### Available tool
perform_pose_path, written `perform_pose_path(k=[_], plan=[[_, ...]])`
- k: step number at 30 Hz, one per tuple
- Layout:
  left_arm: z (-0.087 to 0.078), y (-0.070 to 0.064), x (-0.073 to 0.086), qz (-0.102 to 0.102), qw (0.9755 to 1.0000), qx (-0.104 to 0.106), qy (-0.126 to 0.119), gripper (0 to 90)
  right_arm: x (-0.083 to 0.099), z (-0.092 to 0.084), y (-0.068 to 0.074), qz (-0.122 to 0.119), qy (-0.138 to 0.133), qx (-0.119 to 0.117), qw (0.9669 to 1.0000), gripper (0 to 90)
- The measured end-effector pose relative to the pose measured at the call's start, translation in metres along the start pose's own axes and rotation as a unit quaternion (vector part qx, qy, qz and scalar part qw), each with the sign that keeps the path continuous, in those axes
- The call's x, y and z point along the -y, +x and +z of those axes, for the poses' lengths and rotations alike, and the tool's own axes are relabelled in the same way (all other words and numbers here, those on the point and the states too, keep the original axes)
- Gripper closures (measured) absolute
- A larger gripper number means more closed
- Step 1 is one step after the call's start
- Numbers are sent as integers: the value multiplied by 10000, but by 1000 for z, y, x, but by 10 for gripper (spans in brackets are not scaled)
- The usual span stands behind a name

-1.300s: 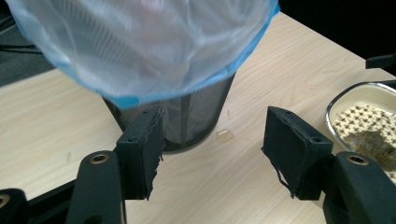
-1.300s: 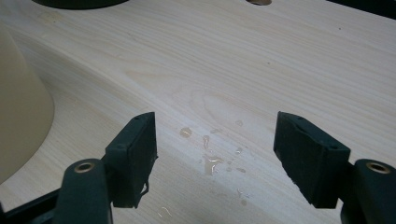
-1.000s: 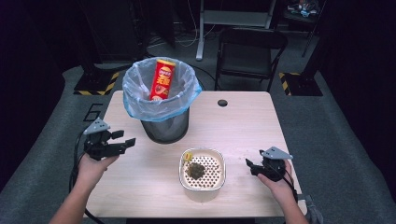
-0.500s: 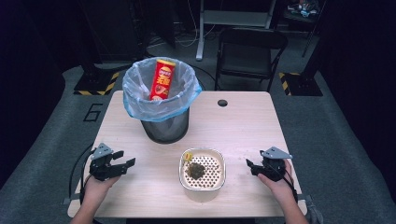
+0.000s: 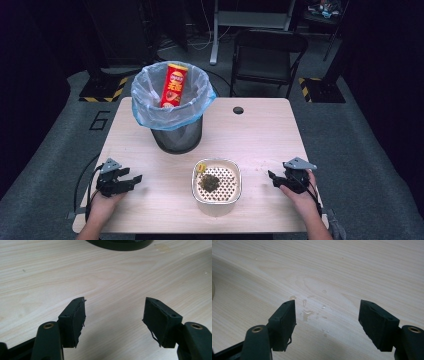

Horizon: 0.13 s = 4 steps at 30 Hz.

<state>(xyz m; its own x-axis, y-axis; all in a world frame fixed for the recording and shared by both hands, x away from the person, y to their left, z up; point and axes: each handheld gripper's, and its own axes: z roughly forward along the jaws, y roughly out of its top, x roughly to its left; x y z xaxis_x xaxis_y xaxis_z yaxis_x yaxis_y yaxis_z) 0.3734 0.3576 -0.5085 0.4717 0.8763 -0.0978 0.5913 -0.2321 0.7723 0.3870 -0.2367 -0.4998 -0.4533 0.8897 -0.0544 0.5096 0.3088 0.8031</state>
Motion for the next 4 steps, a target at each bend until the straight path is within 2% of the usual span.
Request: perform_pose_path(k=[2,4], plan=[[1,4,2,-21,10000,-42,-22,316,0,0,0,116,-11,24,9999,298],[3,8,4,-41,9999,-113,13,296,1,0,-1,55,-2,30,10000,297]])
